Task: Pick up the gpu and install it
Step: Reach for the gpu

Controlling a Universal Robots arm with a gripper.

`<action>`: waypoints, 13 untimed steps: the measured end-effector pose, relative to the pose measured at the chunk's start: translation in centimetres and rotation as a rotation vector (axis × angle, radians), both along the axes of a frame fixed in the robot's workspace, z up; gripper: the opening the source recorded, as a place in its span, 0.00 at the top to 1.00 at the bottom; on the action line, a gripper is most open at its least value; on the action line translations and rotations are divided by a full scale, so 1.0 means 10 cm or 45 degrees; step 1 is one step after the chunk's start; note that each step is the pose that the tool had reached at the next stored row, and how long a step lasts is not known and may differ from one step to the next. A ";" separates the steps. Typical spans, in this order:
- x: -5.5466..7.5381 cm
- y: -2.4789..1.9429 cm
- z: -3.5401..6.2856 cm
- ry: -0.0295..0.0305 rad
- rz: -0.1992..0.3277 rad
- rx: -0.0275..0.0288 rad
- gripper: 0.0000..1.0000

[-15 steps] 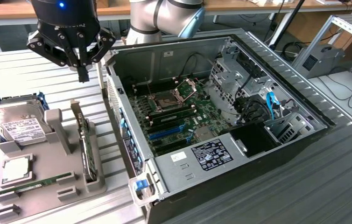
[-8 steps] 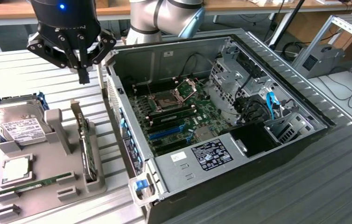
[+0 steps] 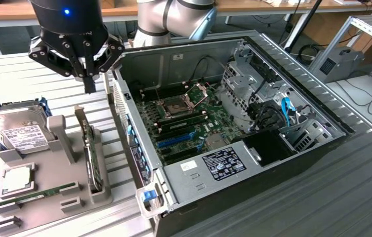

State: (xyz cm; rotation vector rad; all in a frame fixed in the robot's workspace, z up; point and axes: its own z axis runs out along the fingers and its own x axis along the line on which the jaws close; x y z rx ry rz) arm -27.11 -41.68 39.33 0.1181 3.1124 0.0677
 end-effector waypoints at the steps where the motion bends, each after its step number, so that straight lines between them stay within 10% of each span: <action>1: 0.00 -0.013 0.000 0.0001 0.000 -0.0001 0.89; 13: 0.00 -0.168 0.001 0.0001 0.000 -0.0001 0.89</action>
